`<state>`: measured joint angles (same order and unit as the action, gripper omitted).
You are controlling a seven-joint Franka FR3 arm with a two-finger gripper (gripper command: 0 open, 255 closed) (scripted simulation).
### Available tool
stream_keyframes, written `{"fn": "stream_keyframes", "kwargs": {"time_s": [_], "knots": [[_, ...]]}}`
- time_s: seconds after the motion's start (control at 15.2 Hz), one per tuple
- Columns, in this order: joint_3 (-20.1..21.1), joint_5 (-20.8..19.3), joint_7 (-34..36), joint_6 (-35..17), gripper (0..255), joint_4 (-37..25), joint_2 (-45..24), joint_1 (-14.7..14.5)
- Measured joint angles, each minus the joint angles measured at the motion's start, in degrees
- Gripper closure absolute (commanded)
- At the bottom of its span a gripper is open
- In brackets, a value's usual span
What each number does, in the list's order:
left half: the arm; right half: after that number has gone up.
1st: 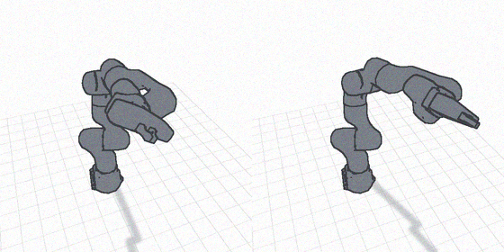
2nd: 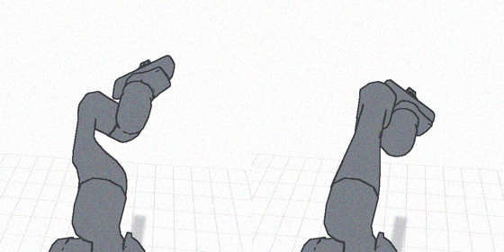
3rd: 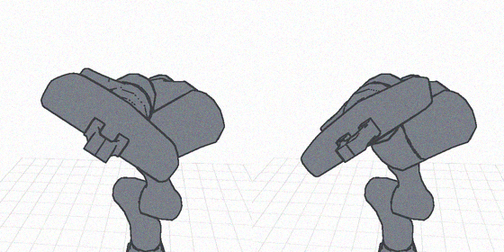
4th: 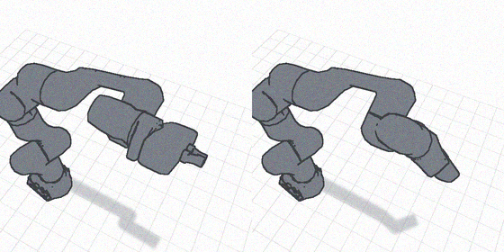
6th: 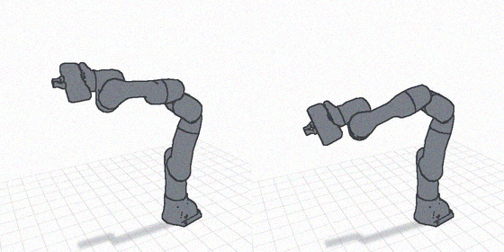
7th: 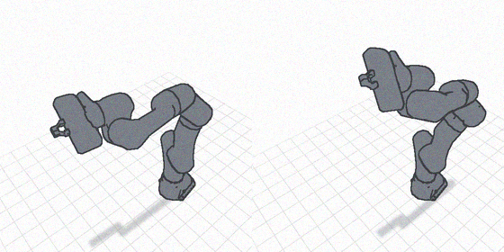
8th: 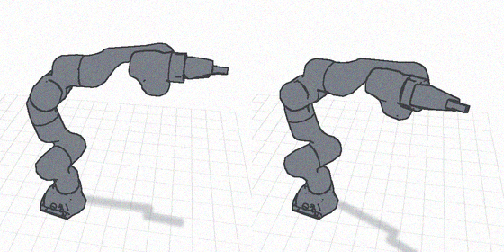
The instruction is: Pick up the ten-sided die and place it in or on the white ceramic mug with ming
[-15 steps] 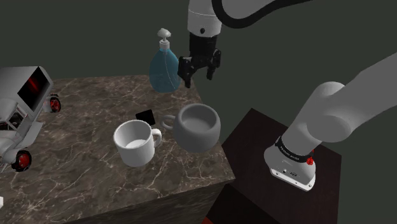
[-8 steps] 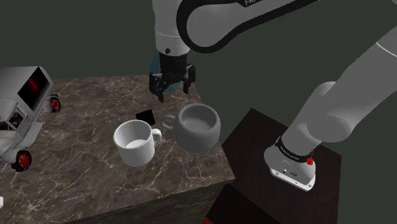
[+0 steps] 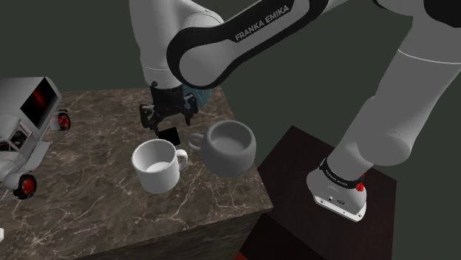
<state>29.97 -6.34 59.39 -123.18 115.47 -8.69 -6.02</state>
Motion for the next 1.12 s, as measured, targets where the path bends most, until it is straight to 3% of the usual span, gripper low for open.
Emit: {"fn": "stream_keyframes", "kwargs": {"time_s": [0.46,0.99,1.06,1.12], "knots": [[-0.59,-3.59,3.37,-3.88,0,-0.74,-5.33,-1.45],[-0.80,-4.10,3.63,-4.97,0,-0.25,-6.00,-1.52],[-0.80,-4.10,3.63,-4.97,255,-0.25,-6.00,-1.52],[-0.79,-4.09,3.63,-4.97,255,-0.25,-6.00,-1.53]]}}
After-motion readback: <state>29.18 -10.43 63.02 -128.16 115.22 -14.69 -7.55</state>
